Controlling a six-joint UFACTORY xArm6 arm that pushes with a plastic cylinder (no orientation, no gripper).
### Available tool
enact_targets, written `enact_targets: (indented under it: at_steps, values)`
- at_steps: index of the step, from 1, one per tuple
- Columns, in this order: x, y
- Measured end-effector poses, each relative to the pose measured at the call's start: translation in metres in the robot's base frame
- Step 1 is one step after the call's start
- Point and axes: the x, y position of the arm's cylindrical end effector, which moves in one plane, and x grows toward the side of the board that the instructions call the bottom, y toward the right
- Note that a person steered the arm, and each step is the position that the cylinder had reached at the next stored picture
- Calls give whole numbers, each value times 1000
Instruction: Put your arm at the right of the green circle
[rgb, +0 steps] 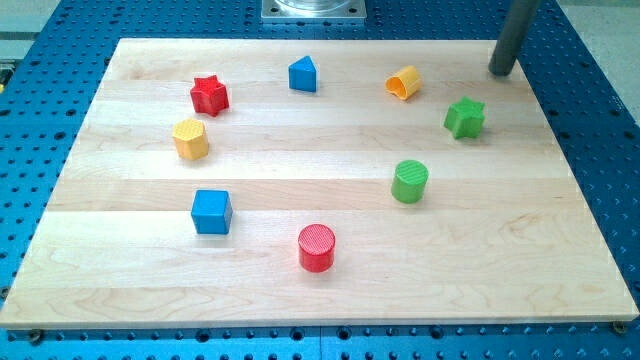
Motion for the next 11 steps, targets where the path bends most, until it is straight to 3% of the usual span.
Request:
enact_targets:
  at_steps: [2,3,4,5,7,8,9,10,11]
  values:
    - [-2,0]
    - [36,27]
    - [104,55]
    - [131,72]
    - [131,71]
    - [168,56]
    - [228,4]
    - [242,-26]
    - [236,-14]
